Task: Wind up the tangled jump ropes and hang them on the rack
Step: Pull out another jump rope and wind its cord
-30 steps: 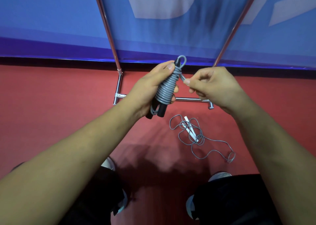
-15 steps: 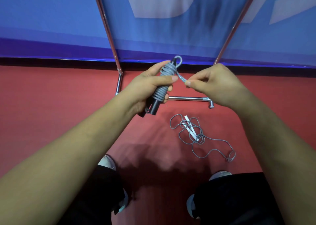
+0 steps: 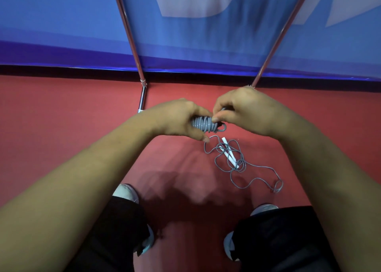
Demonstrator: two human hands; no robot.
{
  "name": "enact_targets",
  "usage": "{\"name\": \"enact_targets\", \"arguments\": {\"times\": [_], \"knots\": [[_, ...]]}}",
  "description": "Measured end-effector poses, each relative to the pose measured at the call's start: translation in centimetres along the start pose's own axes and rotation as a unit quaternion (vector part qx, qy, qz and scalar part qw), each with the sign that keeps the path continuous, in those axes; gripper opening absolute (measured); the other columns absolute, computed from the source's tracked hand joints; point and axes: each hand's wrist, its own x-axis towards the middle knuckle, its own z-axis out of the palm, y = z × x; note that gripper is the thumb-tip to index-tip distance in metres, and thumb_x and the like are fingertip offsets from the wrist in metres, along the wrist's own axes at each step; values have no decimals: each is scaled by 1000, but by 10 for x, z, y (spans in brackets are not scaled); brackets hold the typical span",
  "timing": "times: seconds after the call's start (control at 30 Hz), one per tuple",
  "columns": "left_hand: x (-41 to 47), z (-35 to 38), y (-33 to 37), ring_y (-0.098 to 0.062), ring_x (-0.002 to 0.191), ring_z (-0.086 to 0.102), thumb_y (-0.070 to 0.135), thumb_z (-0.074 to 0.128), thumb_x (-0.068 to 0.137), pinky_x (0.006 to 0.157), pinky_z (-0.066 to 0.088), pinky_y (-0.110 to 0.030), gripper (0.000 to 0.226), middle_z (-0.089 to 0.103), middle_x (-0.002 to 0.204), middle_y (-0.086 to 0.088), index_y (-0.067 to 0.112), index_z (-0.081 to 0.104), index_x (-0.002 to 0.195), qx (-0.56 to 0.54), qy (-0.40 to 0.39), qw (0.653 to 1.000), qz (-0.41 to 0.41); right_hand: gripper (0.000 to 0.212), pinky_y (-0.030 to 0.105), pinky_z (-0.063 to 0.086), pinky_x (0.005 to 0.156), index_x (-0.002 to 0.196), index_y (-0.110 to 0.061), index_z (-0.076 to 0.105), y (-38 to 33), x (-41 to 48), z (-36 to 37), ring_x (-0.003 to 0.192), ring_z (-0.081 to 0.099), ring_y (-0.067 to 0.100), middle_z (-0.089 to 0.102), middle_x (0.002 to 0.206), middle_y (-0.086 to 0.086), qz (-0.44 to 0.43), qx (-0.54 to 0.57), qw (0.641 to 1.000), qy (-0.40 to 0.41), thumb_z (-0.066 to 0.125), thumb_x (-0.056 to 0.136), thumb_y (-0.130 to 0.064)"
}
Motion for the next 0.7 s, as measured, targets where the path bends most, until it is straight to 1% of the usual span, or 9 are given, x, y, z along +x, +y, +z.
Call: {"name": "enact_targets", "arguments": {"times": [0.1, 0.2, 0.23, 0.3, 0.37, 0.43, 0.5, 0.6, 0.7], "knots": [[-1, -1, 4, -12, 57, 58, 58, 76, 77, 61, 46, -30, 50, 62, 64, 2, 33, 62, 119, 18, -16, 999, 26, 6, 12, 41, 58, 82, -11, 75, -2, -2, -3, 63, 56, 1, 68, 69, -3, 14, 90, 996, 19, 75, 86, -15], [-1, 0, 8, -2, 47, 58, 48, 76, 82, 53, 44, -19, 47, 57, 55, 8, 28, 53, 118, -20, -4, 999, 31, 4, 11, 41, 59, 81, -13, 76, 4, -2, -9, 61, 55, -2, 68, 68, -5, 25, 162, 985, 47, 77, 84, -15], [-1, 2, 7, -5, 48, 61, 51, 75, 82, 55, 50, -23, 53, 60, 58, 6, 23, 50, 118, -45, 2, 999, 30, 4, 13, 43, 62, 81, -14, 76, 7, -2, -9, 63, 56, -2, 69, 69, -5, 25, 176, 983, 53, 77, 84, -16], [-1, 5, 8, -29, 58, 66, 62, 70, 78, 58, 56, -42, 67, 67, 73, -5, 16, 44, 120, -96, 9, 995, 29, 4, 19, 46, 66, 80, -15, 75, 13, -2, -8, 65, 58, 2, 71, 73, 2, 31, 212, 975, 62, 77, 84, -17], [-1, 7, 8, -32, 59, 62, 53, 70, 81, 53, 54, -51, 64, 64, 90, -22, 13, 46, 125, -181, 11, 983, 24, 6, 19, 44, 61, 80, -15, 74, 18, -3, -6, 61, 54, 6, 67, 69, 8, 46, 256, 962, 81, 76, 85, -16], [-1, 7, 10, -26, 55, 46, 33, 67, 87, 45, 45, -41, 42, 58, 96, -30, 12, 53, 120, -283, 20, 958, 26, 7, 20, 39, 55, 81, -12, 70, 20, -3, -3, 56, 47, 10, 58, 62, 5, 67, 335, 934, 108, 73, 87, -12], [-2, 8, 15, -30, 57, 42, 22, 59, 91, 50, 40, -41, 25, 58, 90, -28, 8, 54, 112, -357, 46, 932, 35, 12, 21, 36, 51, 82, -9, 61, 21, 0, 2, 51, 44, 11, 55, 57, 2, 78, 440, 884, 137, 70, 88, -5], [1, 15, 23, -24, 64, 52, 16, 51, 93, 62, 46, -30, 28, 58, 75, -15, 1, 44, 115, -477, 93, 873, 46, 23, 22, 35, 46, 79, -11, 50, 20, 6, 7, 48, 40, 15, 55, 53, 3, 88, 519, 832, 173, 68, 89, -3], [3, 18, 32, -22, 60, 53, 20, 48, 98, 55, 46, -24, 33, 59, 69, -5, 15, 37, 129, -540, 141, 829, 45, 23, 24, 34, 46, 77, -10, 50, 18, 7, 9, 47, 39, 15, 56, 53, 5, 110, 544, 810, 189, 68, 89, -4]]}}
